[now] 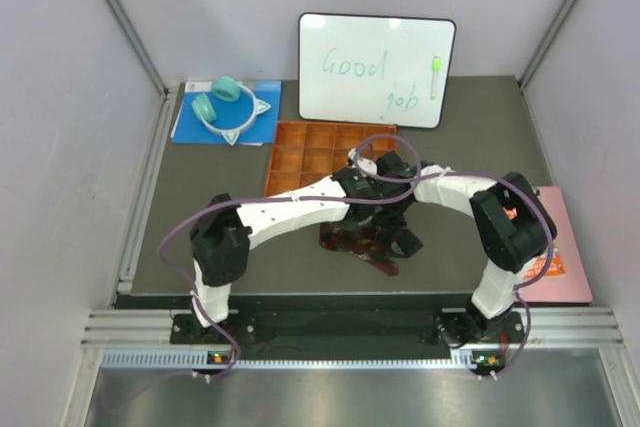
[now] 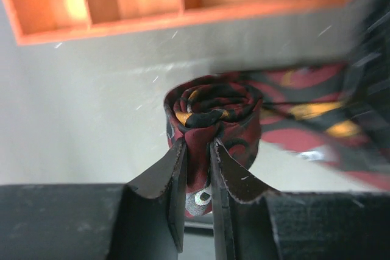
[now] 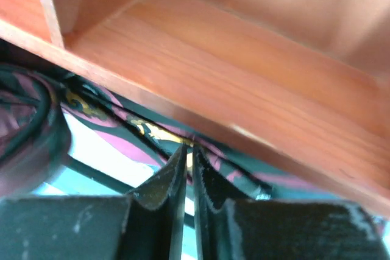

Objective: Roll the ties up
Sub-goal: Roll the tie at the center of the board.

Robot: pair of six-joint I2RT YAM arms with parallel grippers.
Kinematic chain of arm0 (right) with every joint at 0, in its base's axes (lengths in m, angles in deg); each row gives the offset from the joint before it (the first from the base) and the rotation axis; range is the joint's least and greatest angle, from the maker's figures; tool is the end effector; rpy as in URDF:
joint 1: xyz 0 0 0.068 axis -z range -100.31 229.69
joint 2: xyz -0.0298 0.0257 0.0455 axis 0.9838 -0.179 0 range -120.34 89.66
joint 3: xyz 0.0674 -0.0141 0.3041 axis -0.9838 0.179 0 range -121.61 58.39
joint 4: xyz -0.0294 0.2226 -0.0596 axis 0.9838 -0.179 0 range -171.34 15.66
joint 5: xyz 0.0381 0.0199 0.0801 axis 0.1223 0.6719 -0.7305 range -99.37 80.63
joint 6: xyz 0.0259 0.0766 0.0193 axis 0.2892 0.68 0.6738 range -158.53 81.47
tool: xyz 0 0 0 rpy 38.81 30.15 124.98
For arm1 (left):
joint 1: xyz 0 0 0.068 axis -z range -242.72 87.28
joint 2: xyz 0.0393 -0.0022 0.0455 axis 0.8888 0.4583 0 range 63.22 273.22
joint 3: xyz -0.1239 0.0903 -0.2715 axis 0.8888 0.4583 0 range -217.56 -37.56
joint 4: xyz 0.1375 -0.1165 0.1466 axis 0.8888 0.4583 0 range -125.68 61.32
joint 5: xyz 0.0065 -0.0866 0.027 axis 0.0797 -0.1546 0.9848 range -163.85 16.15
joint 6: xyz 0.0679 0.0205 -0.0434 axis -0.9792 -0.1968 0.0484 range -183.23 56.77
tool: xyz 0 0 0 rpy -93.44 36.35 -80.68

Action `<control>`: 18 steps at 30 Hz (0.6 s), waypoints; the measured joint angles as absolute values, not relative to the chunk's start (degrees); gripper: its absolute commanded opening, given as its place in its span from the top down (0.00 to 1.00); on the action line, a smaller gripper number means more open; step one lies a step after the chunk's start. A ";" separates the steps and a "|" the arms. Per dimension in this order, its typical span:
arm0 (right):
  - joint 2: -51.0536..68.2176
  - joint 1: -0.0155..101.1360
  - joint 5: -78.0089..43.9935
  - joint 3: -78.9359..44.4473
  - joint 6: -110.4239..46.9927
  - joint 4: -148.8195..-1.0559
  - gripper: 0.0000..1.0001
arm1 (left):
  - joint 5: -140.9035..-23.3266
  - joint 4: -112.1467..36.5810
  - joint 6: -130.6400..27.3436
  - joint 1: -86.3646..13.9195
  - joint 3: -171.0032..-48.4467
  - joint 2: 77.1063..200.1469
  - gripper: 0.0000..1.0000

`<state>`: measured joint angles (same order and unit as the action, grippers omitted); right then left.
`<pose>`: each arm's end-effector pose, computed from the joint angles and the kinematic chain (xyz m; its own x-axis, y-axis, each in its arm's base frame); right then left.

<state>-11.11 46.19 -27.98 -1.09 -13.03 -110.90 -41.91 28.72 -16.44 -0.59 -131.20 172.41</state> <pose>0.2431 0.1887 0.1768 -0.9851 -0.1628 -0.0557 -0.1718 0.9121 0.3722 0.2049 -0.3052 0.2677 -0.8304 0.2474 -0.4992 0.1487 0.9619 0.2294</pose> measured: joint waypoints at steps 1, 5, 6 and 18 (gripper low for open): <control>-10.89 46.52 -27.93 -1.09 -13.25 -111.07 0.89 | -40.97 30.08 -16.31 0.11 -131.09 172.73 1.00; -9.49 47.22 -28.37 -0.63 -13.47 -111.82 0.89 | -39.00 33.18 -15.72 1.53 -128.69 173.89 1.00; -9.21 47.22 -28.66 -0.33 -13.49 -111.93 0.89 | -38.63 33.38 -15.77 1.42 -128.05 173.87 1.00; -7.98 47.26 -29.11 0.00 -14.52 -112.58 0.87 | -30.06 38.58 -17.80 -1.01 -127.79 173.76 1.00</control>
<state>-7.98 47.26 -29.11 0.00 -14.52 -112.58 -30.06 38.58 -17.80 -1.01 -127.79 173.76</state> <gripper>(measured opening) 0.124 0.230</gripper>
